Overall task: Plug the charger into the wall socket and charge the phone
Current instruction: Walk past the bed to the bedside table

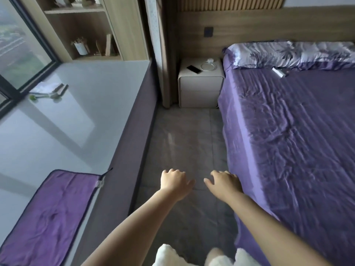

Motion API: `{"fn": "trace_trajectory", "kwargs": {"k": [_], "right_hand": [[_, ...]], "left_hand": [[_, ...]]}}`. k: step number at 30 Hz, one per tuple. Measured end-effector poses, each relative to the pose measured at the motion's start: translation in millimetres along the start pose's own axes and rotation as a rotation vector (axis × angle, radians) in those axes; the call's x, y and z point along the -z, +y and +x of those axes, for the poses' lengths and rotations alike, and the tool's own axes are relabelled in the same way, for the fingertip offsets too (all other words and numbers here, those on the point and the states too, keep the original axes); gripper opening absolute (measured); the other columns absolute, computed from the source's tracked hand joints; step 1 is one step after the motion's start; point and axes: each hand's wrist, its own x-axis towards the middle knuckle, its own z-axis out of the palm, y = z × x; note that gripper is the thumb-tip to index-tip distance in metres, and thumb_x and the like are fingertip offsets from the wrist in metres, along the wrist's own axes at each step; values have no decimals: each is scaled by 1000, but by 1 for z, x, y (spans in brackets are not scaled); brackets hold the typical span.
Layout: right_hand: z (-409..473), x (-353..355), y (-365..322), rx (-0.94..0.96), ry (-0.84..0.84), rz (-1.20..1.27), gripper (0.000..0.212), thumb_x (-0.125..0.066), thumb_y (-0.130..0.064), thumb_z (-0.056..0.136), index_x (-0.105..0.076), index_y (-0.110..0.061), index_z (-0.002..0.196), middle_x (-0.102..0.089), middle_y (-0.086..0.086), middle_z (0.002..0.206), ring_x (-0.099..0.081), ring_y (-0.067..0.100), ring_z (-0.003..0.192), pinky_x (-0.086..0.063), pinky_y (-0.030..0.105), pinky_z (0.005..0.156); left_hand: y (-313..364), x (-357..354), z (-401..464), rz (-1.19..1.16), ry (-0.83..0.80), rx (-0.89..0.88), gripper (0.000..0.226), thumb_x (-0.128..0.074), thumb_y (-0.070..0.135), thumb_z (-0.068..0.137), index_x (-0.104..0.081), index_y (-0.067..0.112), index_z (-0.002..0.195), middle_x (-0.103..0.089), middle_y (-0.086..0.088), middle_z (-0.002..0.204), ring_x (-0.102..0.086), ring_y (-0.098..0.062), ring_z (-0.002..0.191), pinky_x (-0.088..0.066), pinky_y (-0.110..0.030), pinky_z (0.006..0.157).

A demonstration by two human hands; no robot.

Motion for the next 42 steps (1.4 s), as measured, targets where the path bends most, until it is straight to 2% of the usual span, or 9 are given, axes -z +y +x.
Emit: {"fn": "trace_trajectory", "kwargs": {"k": [8, 16, 23, 27, 33, 38, 42], "right_hand": [[43, 12, 0, -22, -21, 4, 47, -35, -51, 91, -55, -15, 115, -65, 8, 118, -53, 30, 114, -40, 41, 92], [115, 34, 27, 36, -20, 0, 47, -38, -49, 91, -53, -14, 119, -64, 9, 119, -55, 30, 112, -41, 41, 91], [181, 68, 50, 72, -24, 40, 47, -39, -45, 92, -53, -13, 122, -63, 9, 119, -57, 31, 109, -43, 40, 90], [212, 84, 55, 76, -29, 63, 46, -40, -46, 91, -55, -12, 118, -63, 9, 116, -59, 30, 105, -45, 37, 84], [270, 97, 56, 19, -85, 138, 39, -43, -41, 91, -59, -11, 111, -65, 8, 110, -63, 29, 93, -49, 33, 73], [333, 110, 36, -38, -71, 161, 30, -42, -35, 91, -61, -12, 95, -67, 9, 101, -63, 31, 88, -38, 27, 65], [386, 132, 16, -71, -43, 171, 27, -42, -34, 91, -57, -12, 87, -67, 9, 94, -55, 28, 74, -35, 27, 61]], "left_hand": [[-11, 6, 50, -16, 7, -55, 52, -32, 56, 85, -69, 21, 93, -71, -3, 100, -61, -26, 100, -39, -37, 84], [4, 28, 127, -48, -7, -5, 51, -33, 57, 86, -64, 17, 80, -70, -4, 93, -62, -27, 95, -40, -37, 81], [28, 49, 187, -107, -3, 60, 50, -35, 56, 86, -64, 16, 86, -70, -4, 96, -63, -27, 93, -39, -35, 76], [33, 60, 216, -173, -22, 105, 49, -38, 56, 85, -65, 16, 90, -69, -4, 100, -63, -27, 95, -43, -32, 69], [23, 78, 272, -209, -60, 76, 40, -40, 49, 86, -64, 17, 90, -70, -5, 100, -65, -28, 93, -40, -29, 65], [-2, 97, 335, -223, -99, 63, 34, -40, 39, 86, -65, 16, 86, -72, -4, 98, -66, -28, 92, -39, -27, 64], [-30, 122, 392, -195, -104, 29, 36, -41, 40, 86, -66, 14, 85, -72, -6, 96, -66, -29, 90, -39, -28, 63]]}}
